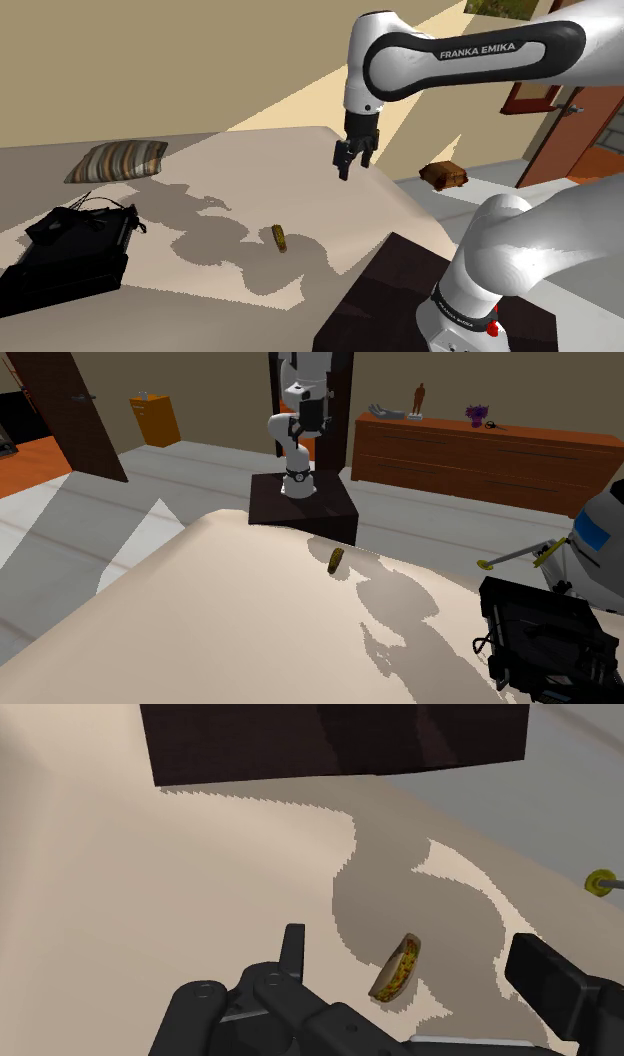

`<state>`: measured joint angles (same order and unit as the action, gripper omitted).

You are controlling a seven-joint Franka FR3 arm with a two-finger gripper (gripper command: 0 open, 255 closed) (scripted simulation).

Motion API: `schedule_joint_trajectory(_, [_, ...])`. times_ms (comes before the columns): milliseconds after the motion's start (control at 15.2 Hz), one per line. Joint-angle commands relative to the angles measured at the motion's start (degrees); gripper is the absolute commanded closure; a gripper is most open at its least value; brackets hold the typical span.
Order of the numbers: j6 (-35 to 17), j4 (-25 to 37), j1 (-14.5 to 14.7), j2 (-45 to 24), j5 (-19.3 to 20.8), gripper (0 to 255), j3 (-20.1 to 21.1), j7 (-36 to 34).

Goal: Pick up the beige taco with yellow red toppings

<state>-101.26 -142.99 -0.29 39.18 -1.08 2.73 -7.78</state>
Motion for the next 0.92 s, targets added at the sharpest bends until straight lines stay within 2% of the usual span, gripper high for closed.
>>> schedule_joint_trajectory(0, [-4.44, -1.79, -0.10, -2.06, -0.82, 0, 0.95, -2.28])
schedule_joint_trajectory(396, [-18.05, -3.89, -0.60, -12.24, -2.57, 0, 3.78, -8.75])
schedule_joint_trajectory(858, [-32.90, -1.95, -1.59, -27.45, -2.50, 0, 6.58, -16.66])
